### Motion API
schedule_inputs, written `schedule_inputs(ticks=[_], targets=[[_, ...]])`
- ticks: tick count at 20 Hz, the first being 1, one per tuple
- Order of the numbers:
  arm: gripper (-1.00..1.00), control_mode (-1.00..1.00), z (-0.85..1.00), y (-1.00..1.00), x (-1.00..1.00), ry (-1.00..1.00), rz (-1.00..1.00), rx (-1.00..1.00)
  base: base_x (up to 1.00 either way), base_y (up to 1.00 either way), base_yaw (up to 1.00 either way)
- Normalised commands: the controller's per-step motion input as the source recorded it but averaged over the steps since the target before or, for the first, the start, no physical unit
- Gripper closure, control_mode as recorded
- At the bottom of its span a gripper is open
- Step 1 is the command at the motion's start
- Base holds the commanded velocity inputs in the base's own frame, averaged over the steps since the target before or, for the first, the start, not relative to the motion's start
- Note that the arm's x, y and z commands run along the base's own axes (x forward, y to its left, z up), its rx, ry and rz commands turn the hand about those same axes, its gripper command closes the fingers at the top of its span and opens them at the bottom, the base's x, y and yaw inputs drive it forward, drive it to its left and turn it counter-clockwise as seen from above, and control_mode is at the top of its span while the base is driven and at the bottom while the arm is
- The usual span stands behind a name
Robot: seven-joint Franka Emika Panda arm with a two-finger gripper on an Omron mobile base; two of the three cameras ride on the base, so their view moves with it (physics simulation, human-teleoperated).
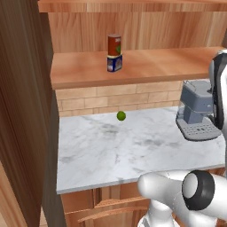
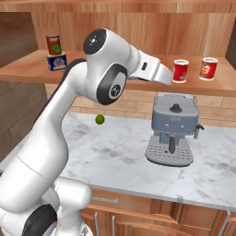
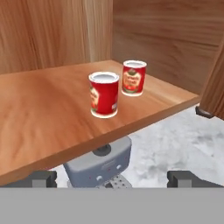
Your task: Stack two cans on top of the other two cans in the cabinet.
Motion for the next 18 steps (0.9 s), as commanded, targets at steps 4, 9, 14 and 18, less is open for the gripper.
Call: schedule_inputs(ticks=[4,9,14,18], targets=[[-1.0,-1.0,-0.15,-0.18,0.32,0.0,0.0,0.0,0.0,0.0,0.0],[-1.0,-1.0,-0.16,-0.18,0.3,0.0,0.0,0.0,0.0,0.0,0.0],[-1.0,-1.0,-0.08,-0.15,0.21,0.0,0.0,0.0,0.0,0.0,0.0],[-1.0,-1.0,-0.02,-0.15,0.21,0.0,0.0,0.0,0.0,0.0,0.0]])
